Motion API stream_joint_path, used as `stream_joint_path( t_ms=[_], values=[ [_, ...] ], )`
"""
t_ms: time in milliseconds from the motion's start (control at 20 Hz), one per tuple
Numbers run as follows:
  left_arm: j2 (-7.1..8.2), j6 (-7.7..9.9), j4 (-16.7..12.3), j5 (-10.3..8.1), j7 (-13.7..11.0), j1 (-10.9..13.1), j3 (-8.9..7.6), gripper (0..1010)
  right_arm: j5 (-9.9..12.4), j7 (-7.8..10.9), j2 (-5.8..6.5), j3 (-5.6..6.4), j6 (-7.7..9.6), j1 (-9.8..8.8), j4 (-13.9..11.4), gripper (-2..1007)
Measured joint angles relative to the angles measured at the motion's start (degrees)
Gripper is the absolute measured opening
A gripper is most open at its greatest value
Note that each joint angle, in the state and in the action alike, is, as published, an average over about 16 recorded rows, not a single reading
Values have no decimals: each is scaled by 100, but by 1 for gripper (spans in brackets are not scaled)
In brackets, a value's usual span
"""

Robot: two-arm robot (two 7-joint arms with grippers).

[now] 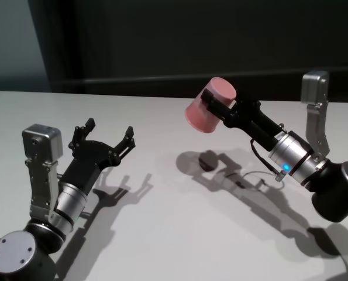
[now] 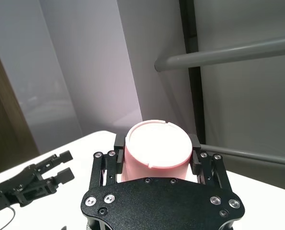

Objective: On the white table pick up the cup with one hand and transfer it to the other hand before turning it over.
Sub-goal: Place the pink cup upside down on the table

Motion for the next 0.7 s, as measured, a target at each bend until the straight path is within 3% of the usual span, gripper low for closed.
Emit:
stream_joint_path(
  t_ms=[350,700],
  values=[
    [0,0,0,0,0,0,0,1001,-564,-247,64,-143,30,34,-7,748],
    [0,0,0,0,0,0,0,1001,-1028,-328,94,-293,86,86,-1,748]
  ],
)
